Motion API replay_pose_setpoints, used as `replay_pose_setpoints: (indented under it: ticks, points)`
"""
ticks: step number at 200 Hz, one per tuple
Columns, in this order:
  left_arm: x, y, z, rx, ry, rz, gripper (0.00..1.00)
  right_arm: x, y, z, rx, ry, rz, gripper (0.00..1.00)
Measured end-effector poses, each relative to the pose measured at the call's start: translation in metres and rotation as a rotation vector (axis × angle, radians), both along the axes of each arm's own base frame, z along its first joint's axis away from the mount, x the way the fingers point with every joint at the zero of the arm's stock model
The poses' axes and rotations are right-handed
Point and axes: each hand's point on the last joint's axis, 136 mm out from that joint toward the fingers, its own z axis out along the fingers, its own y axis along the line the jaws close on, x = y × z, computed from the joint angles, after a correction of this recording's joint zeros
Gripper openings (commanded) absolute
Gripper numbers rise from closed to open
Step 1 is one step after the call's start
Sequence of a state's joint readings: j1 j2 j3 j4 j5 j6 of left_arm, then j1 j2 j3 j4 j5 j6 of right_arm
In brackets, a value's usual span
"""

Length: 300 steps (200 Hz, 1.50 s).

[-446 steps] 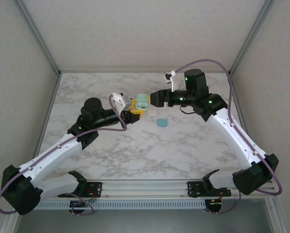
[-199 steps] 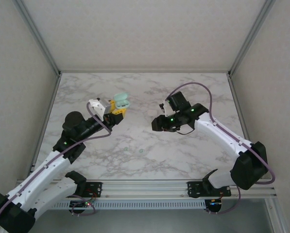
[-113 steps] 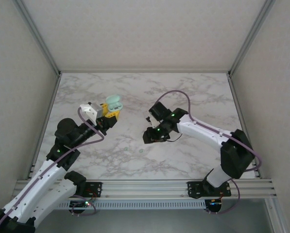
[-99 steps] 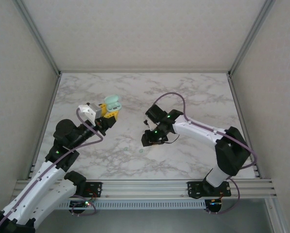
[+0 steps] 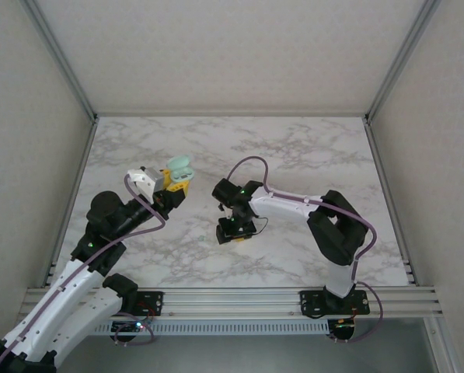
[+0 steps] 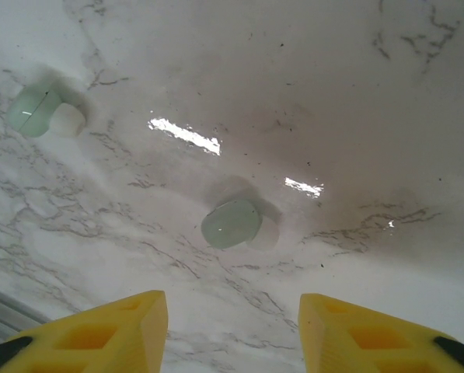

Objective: Insert the wireless bluetooth earbuds into the charging case

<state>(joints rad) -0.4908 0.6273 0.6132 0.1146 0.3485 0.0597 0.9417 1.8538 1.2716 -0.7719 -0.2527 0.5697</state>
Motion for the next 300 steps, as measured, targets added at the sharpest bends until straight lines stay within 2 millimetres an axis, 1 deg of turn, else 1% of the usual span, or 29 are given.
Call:
replay_pose_setpoints:
  ticks: [33,61,85,126,150,178,198,220,258,280,300]
  points:
    - [0.0,0.0,0.0,0.003,-0.001,0.0,0.24,0.003,0.002,-0.008,-0.03,-0.003,-0.02,0.47]
    - [0.0,0.0,-0.001,0.01,-0.004,0.0,0.24,0.006,0.008,-0.013,-0.057,-0.017,-0.002,0.48]
    - [0.0,0.0,-0.001,0.013,-0.006,0.0,0.24,0.01,0.014,-0.015,-0.074,-0.045,0.042,0.5]
    - [0.0,0.0,-0.002,0.015,-0.003,0.001,0.25,0.013,0.016,-0.016,-0.083,-0.073,0.147,0.51]
    - [0.0,0.0,-0.002,0.015,-0.003,0.0,0.25,0.012,0.018,-0.018,-0.074,-0.072,0.235,0.48]
    - [0.0,0.0,-0.002,0.015,-0.003,0.0,0.25,0.01,0.019,-0.024,-0.088,-0.051,0.295,0.43]
    - [0.0,0.0,-0.002,0.015,-0.002,0.001,0.25,0.007,0.014,-0.027,-0.108,-0.04,0.324,0.38]
    - [0.0,0.0,-0.002,0.015,-0.002,0.001,0.25,0.004,0.008,-0.028,-0.147,-0.041,0.331,0.35]
    - [0.001,-0.001,-0.004,0.018,0.003,0.0,0.25,0.008,-0.001,-0.029,-0.176,-0.079,0.272,0.3]
    - [0.003,-0.001,-0.006,0.022,0.011,0.0,0.25,0.011,-0.017,-0.027,-0.185,-0.094,0.193,0.31]
    - [0.004,-0.002,-0.008,0.024,0.016,0.0,0.26,0.02,-0.037,-0.026,-0.173,-0.1,0.072,0.31]
